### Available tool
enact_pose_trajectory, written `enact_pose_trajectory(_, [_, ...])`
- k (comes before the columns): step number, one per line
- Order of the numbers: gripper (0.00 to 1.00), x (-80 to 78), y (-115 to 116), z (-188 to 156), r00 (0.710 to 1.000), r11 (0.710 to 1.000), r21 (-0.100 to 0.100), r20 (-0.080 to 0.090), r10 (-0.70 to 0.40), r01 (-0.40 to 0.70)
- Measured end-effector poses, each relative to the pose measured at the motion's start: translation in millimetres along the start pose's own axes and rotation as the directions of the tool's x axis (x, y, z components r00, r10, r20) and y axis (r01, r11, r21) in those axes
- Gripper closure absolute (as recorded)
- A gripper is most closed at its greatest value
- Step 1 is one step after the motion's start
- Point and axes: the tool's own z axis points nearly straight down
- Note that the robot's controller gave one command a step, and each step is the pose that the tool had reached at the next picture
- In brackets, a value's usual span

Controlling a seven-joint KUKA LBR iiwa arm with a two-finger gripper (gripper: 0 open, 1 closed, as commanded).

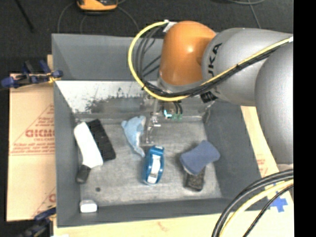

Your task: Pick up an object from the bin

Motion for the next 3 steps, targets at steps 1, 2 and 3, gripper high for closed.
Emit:
enact_pose_trajectory(1, [0.00,-1.7,-0.2,-5.1,1.000,1.000,-0.001,0.008,0.001,-0.001])
enact_pose_trajectory(2, [1.00,31.2,32.7,90.5,0.998,0.998,-0.006,0.035,0.061,-0.061])
enact_pose_trajectory(3, [1.00,31.2,32.7,90.6,0.997,0.998,-0.006,0.035,0.061,-0.061])
